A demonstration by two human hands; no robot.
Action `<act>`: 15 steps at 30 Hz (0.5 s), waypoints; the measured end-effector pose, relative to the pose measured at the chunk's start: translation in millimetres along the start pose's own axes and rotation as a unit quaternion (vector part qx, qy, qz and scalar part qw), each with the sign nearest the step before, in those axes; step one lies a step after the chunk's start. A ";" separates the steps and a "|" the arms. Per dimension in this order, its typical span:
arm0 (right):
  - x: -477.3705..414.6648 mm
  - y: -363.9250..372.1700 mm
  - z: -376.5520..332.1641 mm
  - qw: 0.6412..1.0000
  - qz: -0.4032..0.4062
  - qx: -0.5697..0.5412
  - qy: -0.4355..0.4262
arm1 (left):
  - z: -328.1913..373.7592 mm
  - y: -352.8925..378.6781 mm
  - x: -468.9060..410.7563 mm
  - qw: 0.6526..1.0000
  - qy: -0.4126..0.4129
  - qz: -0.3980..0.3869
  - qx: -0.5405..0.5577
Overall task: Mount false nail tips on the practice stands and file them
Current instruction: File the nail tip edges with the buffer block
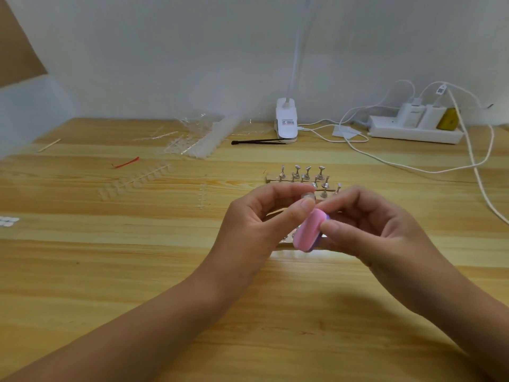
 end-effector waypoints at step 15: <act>2.6 -3.2 -3.9 0.997 0.058 -0.023 -0.045 | -2.1 1.5 0.6 1.000 -0.014 0.010 0.023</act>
Point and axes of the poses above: each hand's wrist, its own x-axis away from the middle knuckle, its own y-axis out of the palm, z = x × y, the point moved 7 cm from there along -x, towards the middle knuckle, and after that the axes turned 13 degrees about y, right-handed, at the moved point
